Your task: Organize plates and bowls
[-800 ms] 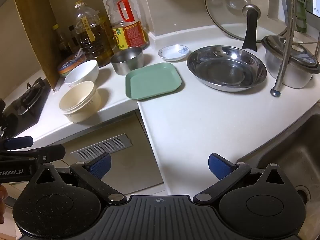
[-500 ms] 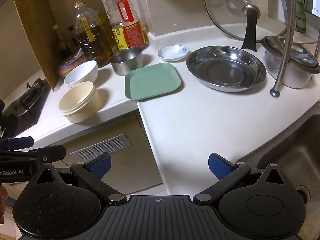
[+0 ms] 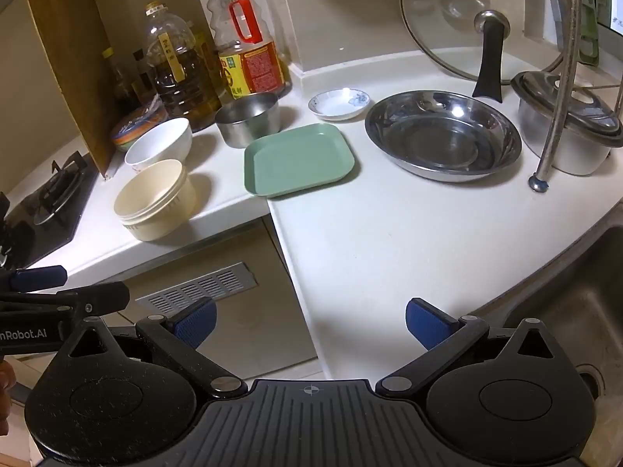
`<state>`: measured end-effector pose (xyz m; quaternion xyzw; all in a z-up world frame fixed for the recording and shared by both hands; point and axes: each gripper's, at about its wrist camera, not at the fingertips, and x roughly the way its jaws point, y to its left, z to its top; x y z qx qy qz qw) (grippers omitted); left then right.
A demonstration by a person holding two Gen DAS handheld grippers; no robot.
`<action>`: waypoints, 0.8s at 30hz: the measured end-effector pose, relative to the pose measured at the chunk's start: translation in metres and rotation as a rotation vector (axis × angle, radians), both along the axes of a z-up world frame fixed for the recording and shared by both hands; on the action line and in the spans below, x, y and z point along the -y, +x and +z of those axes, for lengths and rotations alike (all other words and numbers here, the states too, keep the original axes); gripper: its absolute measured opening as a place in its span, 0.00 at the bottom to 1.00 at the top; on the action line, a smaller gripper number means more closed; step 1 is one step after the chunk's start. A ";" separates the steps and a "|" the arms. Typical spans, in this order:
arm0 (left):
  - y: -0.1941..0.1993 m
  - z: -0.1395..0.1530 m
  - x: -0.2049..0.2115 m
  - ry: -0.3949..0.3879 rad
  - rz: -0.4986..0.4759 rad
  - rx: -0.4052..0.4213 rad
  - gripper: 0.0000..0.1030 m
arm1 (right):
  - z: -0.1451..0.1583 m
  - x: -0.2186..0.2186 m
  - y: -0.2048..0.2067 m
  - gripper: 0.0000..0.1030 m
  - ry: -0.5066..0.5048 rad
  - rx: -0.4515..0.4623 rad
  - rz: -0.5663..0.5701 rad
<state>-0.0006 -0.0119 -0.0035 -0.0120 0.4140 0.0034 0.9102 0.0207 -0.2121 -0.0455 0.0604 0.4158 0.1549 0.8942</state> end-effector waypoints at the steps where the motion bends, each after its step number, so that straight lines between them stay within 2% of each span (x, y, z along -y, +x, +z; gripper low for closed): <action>1: 0.000 0.000 -0.003 -0.001 0.000 0.000 0.96 | 0.000 0.000 0.000 1.00 0.000 0.000 0.000; 24: 0.001 0.001 -0.005 -0.006 -0.001 -0.003 0.96 | 0.000 -0.001 0.003 1.00 -0.001 0.001 0.001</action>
